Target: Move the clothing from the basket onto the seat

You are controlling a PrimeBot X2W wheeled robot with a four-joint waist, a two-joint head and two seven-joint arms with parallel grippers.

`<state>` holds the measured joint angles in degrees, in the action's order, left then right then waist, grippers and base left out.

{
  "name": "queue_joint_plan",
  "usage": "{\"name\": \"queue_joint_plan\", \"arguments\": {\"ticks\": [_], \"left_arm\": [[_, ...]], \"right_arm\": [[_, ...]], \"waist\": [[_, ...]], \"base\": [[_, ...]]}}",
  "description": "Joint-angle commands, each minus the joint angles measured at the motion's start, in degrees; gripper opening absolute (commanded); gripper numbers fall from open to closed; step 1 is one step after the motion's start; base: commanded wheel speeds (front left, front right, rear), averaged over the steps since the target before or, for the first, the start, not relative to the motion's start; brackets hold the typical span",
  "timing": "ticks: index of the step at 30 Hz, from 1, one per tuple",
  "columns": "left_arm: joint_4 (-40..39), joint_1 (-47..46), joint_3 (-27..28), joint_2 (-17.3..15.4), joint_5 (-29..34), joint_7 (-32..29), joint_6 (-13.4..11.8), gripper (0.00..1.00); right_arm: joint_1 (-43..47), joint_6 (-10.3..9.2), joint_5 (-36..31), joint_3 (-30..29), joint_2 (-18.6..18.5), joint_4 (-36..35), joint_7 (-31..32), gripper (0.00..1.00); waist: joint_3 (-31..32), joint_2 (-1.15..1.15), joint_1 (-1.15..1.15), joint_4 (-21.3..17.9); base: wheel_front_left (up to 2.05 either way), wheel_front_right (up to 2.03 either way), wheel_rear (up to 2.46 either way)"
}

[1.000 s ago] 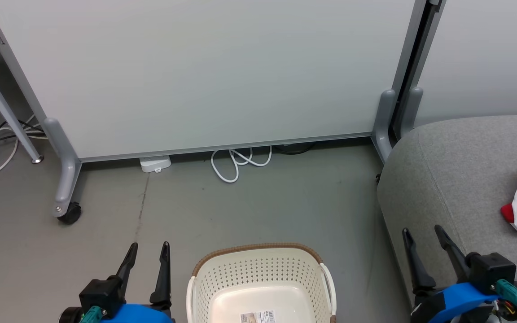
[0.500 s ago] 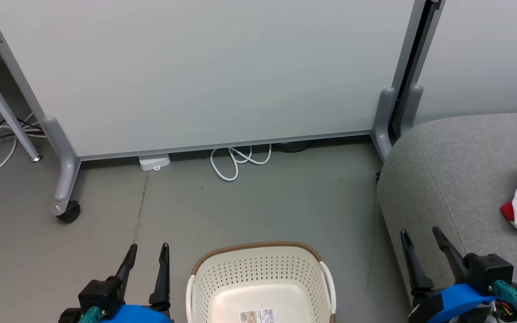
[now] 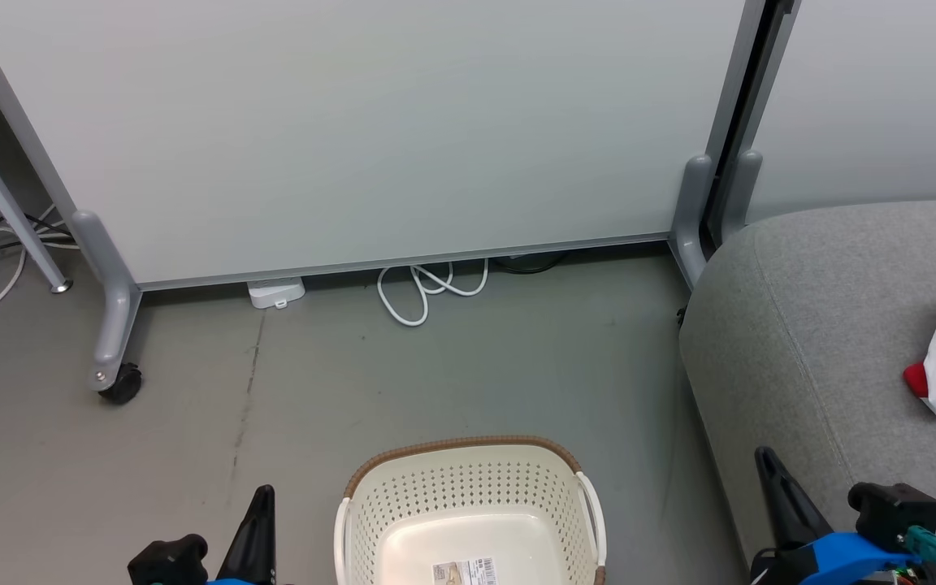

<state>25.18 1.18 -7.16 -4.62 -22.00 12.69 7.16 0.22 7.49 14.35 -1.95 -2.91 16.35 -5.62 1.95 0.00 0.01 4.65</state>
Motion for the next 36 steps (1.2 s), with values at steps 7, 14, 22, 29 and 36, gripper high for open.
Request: {"name": "queue_joint_plan", "arguments": {"ticks": [7,14,22,29,36], "left_arm": [[-2.29,-2.22,1.99,0.15,-8.50,-2.15,0.08,0.00],[-3.11,-2.74,3.00,0.28,-13.90,-3.63,0.11,0.00],[-4.09,-3.37,4.29,0.44,-20.53,-5.47,0.14,0.00],[-4.99,-3.92,5.47,0.59,-26.60,-7.15,0.18,0.00],[-5.72,-4.41,6.40,0.71,-31.53,-8.53,0.21,0.00]], "right_arm": [[-1.77,0.00,9.60,-0.55,-0.06,-1.25,1.32,0.00],[-2.20,0.00,15.58,-0.87,-0.06,-1.44,2.21,0.00],[-2.76,0.00,22.94,-1.29,-0.05,-1.61,3.37,0.00],[-3.33,0.00,29.66,-1.69,-0.04,-1.74,4.43,0.00],[-3.71,0.00,35.08,-2.02,-0.04,-1.84,5.32,0.00]], "waist": [[-0.14,0.00,0.00,-0.30],[-0.25,0.00,0.00,-0.54],[-0.39,0.00,0.00,-0.85],[-0.53,0.00,0.00,-1.17],[-0.66,0.00,0.00,-1.44]], "base": [[0.00,0.00,0.00],[0.00,0.00,0.00],[0.00,0.00,0.00],[0.00,0.00,0.00],[0.00,0.00,0.00]]}}
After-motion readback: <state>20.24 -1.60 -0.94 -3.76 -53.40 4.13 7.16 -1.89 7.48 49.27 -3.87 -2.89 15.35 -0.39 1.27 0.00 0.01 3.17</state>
